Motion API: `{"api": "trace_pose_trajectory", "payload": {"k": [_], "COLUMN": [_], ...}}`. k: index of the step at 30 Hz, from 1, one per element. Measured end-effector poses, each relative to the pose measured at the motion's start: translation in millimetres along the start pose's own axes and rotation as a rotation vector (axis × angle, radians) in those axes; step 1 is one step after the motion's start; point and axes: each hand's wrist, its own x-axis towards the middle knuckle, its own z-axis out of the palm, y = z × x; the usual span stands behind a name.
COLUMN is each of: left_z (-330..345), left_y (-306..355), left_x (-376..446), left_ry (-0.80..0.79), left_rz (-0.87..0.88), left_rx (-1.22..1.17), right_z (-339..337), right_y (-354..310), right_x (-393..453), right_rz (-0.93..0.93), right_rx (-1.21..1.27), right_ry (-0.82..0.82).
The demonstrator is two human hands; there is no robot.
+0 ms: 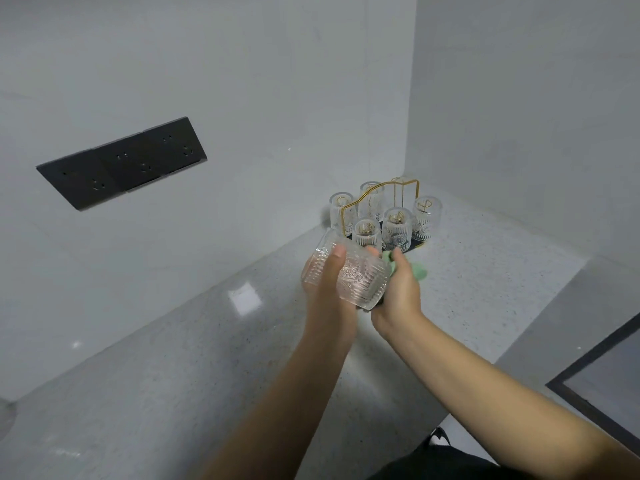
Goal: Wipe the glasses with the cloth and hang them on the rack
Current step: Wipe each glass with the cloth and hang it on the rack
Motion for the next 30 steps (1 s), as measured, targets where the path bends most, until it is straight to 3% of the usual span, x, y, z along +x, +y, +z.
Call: {"api": "trace_pose_trajectory", "payload": {"k": [2, 5, 8, 11, 16, 20, 25, 30], "left_z": [3.1, 2.1, 0.7, -1.7, -10.1, -26.7, -30.6, -32.6], "left_y": [3.1, 3.9, 4.1, 1.2, 3.1, 8.1, 6.2, 8.1], "left_x": [2.8, 7.6, 2.2, -0.8, 6.9, 8.1, -4.6, -7.5], "left_ry": [0.098, 0.108, 0.01, -0.096, -0.038, -0.246, -0.449, -0.377], "left_rz": [0.015, 0.059, 0.097, 0.098, 0.031, 0.111, 0.119, 0.129], "left_rx": [0.01, -0.052, -0.013, -0.013, 0.062, 0.234, 0.382, 0.444], "right_z": [-1.3, 2.8, 7.4, 5.2, -1.0, 2.3, 7.4, 4.3], "right_y": [12.7, 18.2, -6.4, -18.2, -0.4, -29.9, -49.6, -47.9], "right_x": [-6.4, -21.6, -10.3, 0.6, -11.7, -0.1, 3.8, 8.1], "right_rz": [0.076, 0.04, -0.069, -0.036, -0.05, -0.078, -0.125, -0.159], "right_rx": [0.039, 0.032, 0.047, 0.069, -0.13, -0.217, -0.609, -0.971], "right_ry": [-0.041, -0.115, -0.055, -0.043, -0.134, -0.124, -0.196, -0.242]}}
